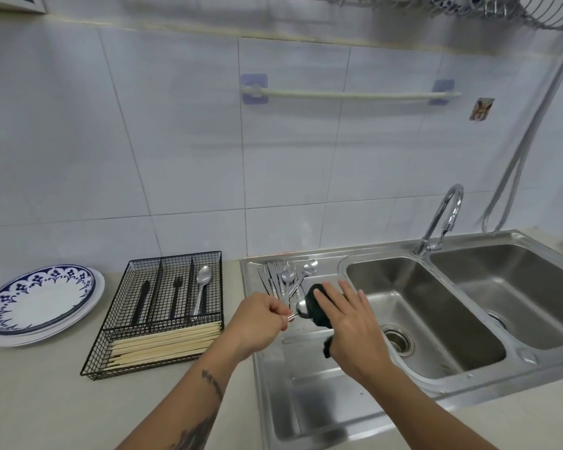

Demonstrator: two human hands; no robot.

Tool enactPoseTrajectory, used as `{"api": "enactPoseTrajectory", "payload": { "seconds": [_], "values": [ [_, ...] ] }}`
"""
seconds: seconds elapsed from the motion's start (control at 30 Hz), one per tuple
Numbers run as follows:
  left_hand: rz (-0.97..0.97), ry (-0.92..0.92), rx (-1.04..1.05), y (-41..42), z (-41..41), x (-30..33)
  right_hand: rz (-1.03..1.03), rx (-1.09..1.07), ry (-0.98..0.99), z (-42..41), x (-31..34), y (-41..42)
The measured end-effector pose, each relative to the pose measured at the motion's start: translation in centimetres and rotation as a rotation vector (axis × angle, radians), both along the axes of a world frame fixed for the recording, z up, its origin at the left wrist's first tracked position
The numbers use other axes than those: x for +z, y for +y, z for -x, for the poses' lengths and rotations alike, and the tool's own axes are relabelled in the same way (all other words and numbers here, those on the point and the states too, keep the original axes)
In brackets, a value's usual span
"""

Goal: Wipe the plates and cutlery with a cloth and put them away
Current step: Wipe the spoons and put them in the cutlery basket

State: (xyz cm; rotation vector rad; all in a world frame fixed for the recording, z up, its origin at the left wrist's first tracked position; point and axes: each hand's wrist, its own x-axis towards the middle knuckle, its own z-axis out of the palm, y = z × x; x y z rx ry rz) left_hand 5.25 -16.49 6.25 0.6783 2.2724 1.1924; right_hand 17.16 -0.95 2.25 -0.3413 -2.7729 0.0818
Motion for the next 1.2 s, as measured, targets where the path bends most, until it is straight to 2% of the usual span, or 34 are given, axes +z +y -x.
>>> {"api": "enactPoseTrajectory", "payload": {
  "seconds": [0.13,0.2,0.33,0.47,0.63,0.87,1.03,1.13,1.2],
  "values": [
    [-0.062,-0.033,0.061,-0.1,0.9,-0.8,-0.075,0.126,0.014,1.8,0.2,-0.7],
    [-0.048,-0.022,0.075,-0.3,1.3,-1.2,-0.064,0.057,-0.025,2.6,0.7,0.5],
    [-0.084,-0.066,0.156,-1.3,2.5,-2.4,0.068,0.037,0.045,4.8,1.7,2.3],
    [-0.149,-0.133,0.355,-2.4,5.7,-3.1,0.225,0.058,0.135,6.8,1.3,2.5],
    [-0.200,-0.234,0.552,-3.7,11.5,-4.0,0.351,0.077,0.110,8.5,-0.7,1.9],
    [-0.014,-0.156,0.638,-2.9,19.3,-7.1,0.492,-0.002,0.020,11.2,-3.0,3.8],
    [0.130,-0.074,0.583,-1.8,21.7,-9.1,0.554,-0.021,-0.012,11.2,-4.4,5.1],
    [0.275,0.045,0.483,-1.0,21.3,-9.6,0.575,-0.066,-0.015,10.8,-4.7,6.2],
    [0.331,0.216,0.464,0.0,20.6,-9.5,0.602,-0.094,0.002,10.7,-5.0,6.8]
  ]
}}
